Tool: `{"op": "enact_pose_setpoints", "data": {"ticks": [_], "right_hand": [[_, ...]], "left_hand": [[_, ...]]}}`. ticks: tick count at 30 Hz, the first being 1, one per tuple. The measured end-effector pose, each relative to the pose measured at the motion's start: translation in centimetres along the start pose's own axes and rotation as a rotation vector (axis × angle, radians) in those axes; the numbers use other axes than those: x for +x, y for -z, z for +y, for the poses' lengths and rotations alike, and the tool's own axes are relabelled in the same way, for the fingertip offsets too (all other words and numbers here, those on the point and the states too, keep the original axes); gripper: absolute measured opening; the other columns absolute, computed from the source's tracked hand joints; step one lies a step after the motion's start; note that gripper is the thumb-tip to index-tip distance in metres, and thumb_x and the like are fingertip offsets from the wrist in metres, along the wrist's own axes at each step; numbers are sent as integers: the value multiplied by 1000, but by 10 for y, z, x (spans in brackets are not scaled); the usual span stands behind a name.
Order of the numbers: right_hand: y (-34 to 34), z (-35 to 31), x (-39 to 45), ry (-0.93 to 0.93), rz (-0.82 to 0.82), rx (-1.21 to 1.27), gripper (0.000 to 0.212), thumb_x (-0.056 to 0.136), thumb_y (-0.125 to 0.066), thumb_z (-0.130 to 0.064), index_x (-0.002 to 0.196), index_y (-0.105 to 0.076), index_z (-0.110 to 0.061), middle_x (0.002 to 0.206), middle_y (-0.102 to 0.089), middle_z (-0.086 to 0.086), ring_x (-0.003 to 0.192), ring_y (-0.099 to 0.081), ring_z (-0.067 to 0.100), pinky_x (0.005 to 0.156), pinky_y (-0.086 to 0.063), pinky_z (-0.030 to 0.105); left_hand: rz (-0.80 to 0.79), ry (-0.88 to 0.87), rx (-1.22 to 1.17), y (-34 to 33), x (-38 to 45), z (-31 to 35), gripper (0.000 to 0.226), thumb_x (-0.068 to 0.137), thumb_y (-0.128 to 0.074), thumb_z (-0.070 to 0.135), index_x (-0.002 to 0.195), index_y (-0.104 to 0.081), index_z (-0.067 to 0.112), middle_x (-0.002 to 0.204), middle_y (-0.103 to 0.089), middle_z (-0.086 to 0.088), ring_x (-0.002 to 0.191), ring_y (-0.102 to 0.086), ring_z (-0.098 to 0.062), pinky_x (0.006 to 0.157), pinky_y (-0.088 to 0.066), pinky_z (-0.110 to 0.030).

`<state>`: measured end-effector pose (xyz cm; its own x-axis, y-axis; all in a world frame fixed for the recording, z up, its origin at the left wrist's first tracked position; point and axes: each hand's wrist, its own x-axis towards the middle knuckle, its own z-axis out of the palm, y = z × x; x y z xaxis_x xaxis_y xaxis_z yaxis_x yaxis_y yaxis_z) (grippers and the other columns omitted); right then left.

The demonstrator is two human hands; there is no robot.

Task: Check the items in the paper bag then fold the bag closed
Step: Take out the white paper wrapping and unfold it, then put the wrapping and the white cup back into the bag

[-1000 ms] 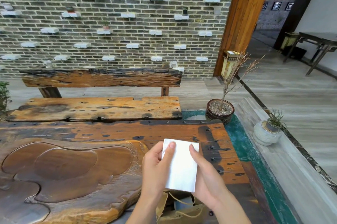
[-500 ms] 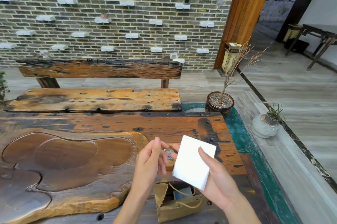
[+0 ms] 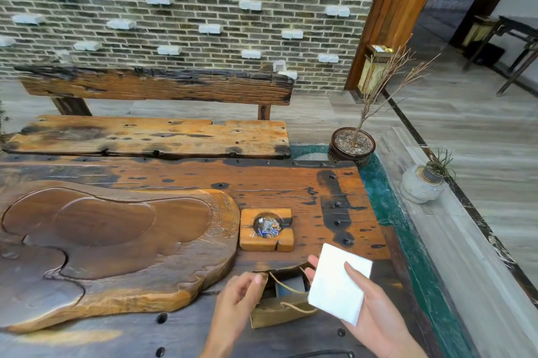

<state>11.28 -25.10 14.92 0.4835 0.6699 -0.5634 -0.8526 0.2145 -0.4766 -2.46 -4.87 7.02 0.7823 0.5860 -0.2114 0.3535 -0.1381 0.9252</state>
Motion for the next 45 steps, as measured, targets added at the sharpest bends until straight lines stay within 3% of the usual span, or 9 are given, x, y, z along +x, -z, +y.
{"op": "enact_pose_setpoints", "data": {"ticks": [5, 11, 19, 27, 32, 34, 37, 40, 45], "right_hand": [[20, -5, -2, -3, 114, -4, 47, 98, -47, -28, 141, -48, -9, 138, -61, 18, 126, -59, 38, 106, -43, 54], [30, 0, 4, -20, 265, -19, 46, 103, -43, -24, 142, -46, -2, 133, -64, 23, 124, -58, 37, 111, -36, 57], [22, 12, 14, -70, 379, -196, 37, 102, -48, -14, 135, -51, 3, 126, -65, 28, 117, -61, 45, 109, -39, 59], [18, 19, 29, -138, 458, -527, 38, 101, -54, -13, 134, -45, 5, 118, -67, 32, 103, -67, 48, 92, -51, 55], [9, 22, 34, -140, 394, -561, 31, 101, -55, -16, 127, -50, 0, 110, -73, 27, 95, -72, 41, 85, -57, 50], [6, 23, 35, -166, 334, -540, 26, 100, -55, -13, 124, -52, -1, 105, -76, 24, 90, -74, 38, 76, -59, 44], [2, 26, 41, -221, 257, -543, 25, 100, -53, -7, 124, -52, -3, 108, -76, 22, 101, -72, 37, 85, -57, 47], [-1, 30, 47, -295, 154, -585, 25, 97, -52, 0, 121, -52, -7, 110, -76, 17, 100, -74, 31, 81, -59, 41], [-4, 41, 69, -316, 68, -671, 35, 99, -56, -8, 134, -48, -8, 124, -72, 8, 120, -64, 29, 105, -49, 48]], "left_hand": [[-8, -9, 36, -13, 2, -14, 21, 84, -76, 32, 90, -72, 51, 74, -40, 2, 64, -46, -3, 66, -39, -18], [48, 19, 66, -31, 6, -12, 33, 73, -84, 30, 90, -61, 45, 70, -38, 7, 57, -39, -3, 57, -32, -17], [94, -38, 243, -32, 11, -15, 45, 84, -72, 10, 84, -44, 45, 67, -42, 7, 60, -43, -6, 59, -36, -19], [77, -25, 133, -17, 9, -27, 50, 83, -61, -11, 99, -63, 36, 74, -45, -3, 63, -42, -10, 63, -39, -19], [-14, 68, 93, -8, 10, -31, 67, 89, -52, -12, 128, -56, 43, 97, -50, 8, 74, -44, -8, 84, -46, -25], [-58, 108, 71, -6, 12, -33, 70, 91, -50, -11, 134, -50, 44, 102, -50, 3, 74, -45, -9, 81, -45, -21], [-120, 164, 2, -2, 15, -35, 75, 90, -53, -12, 140, -44, 43, 100, -47, 0, 73, -42, -12, 73, -47, -19], [-171, 191, -68, 2, 16, -35, 79, 88, -57, -13, 146, -41, 39, 105, -44, 2, 74, -39, -9, 69, -46, -14], [-218, 219, -104, 7, 14, -29, 87, 87, -56, -15, 148, -35, 43, 137, -45, 1, 116, -50, -17, 98, -43, -28]]}}
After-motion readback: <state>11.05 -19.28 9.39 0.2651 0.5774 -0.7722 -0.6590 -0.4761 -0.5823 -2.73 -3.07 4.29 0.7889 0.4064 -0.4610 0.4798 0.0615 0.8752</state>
